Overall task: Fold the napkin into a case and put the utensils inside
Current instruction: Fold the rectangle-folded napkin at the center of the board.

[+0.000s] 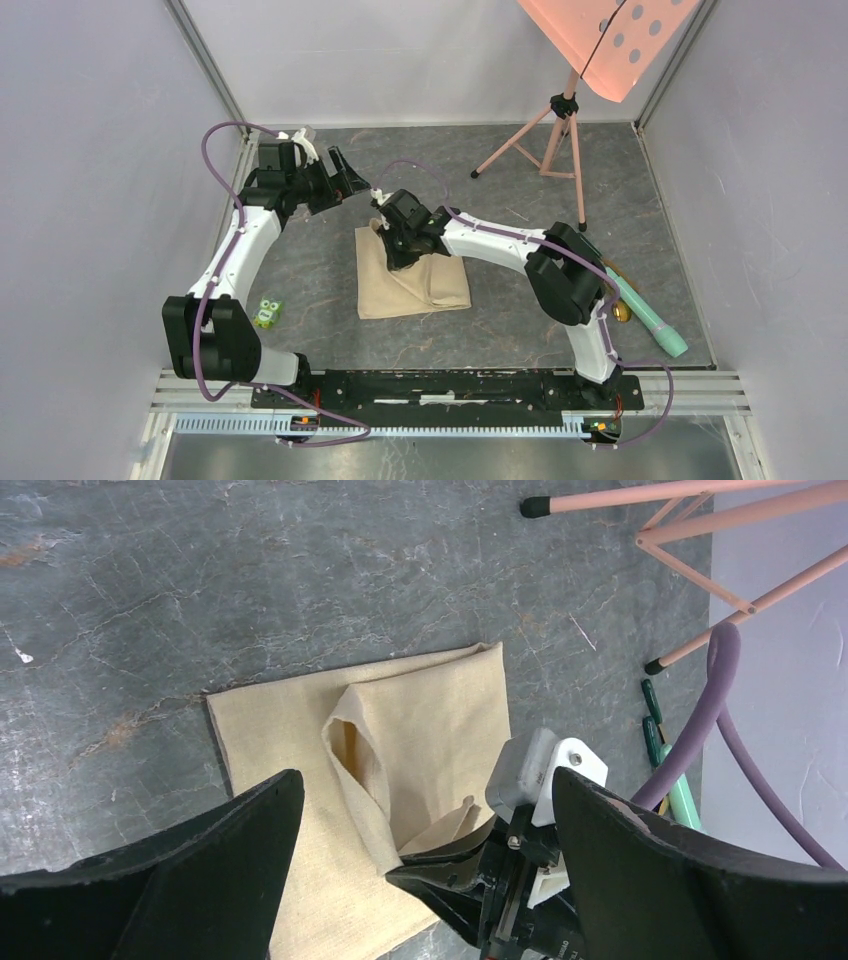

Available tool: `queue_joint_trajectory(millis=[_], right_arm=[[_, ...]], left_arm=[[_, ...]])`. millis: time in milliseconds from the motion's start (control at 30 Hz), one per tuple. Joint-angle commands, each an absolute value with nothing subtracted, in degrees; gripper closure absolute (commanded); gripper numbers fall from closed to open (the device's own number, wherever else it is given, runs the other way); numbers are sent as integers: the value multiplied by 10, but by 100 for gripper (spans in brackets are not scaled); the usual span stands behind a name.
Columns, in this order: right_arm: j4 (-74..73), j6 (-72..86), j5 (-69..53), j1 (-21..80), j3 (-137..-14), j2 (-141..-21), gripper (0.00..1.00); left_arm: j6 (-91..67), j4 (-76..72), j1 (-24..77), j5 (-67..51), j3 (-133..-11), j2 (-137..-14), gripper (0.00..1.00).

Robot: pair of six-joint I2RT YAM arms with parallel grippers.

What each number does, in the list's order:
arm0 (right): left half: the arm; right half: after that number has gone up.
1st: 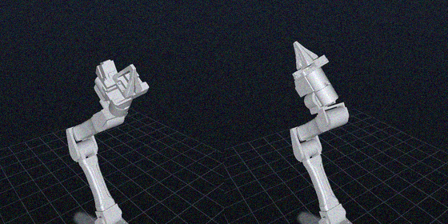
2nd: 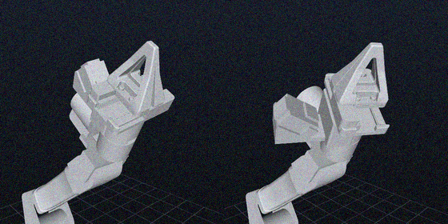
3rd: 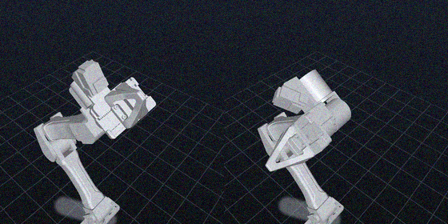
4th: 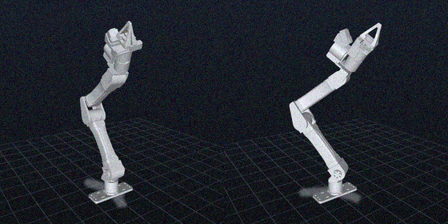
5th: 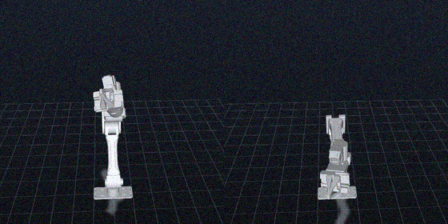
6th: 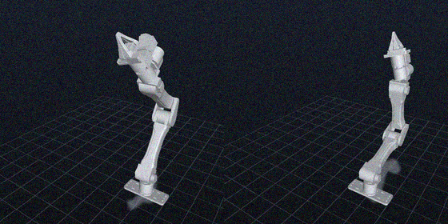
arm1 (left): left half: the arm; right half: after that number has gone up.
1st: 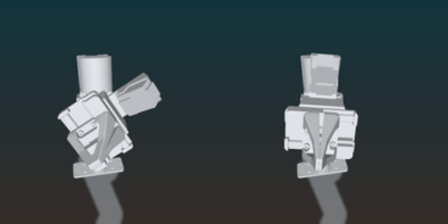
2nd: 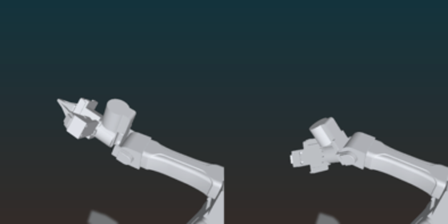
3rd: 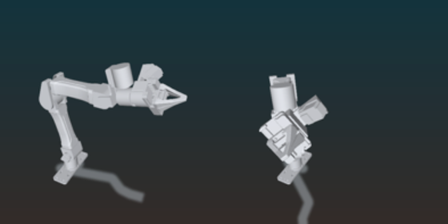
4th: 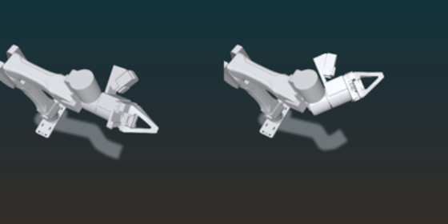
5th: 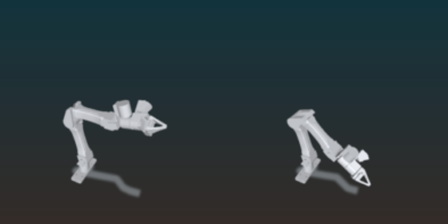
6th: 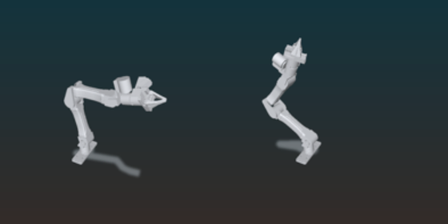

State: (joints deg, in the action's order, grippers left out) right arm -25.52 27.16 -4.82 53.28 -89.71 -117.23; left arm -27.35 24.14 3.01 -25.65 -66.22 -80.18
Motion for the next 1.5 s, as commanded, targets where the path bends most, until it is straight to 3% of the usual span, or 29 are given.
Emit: queue_joint_trajectory(millis=[0,1133,1367,1467], right_arm=[[-226,292,-71,543,-931,-1179,99],[-189,325,-75,539,-952,-1242,99],[-177,329,-78,534,-959,-1252,89],[-154,333,-108,532,-959,-1248,73]], left_arm=[[-268,227,23,-269,-670,-788,0],[-275,224,10,-268,-667,-787,0],[-275,224,7,-269,-666,-786,0],[-277,221,5,-273,-666,-784,0]])
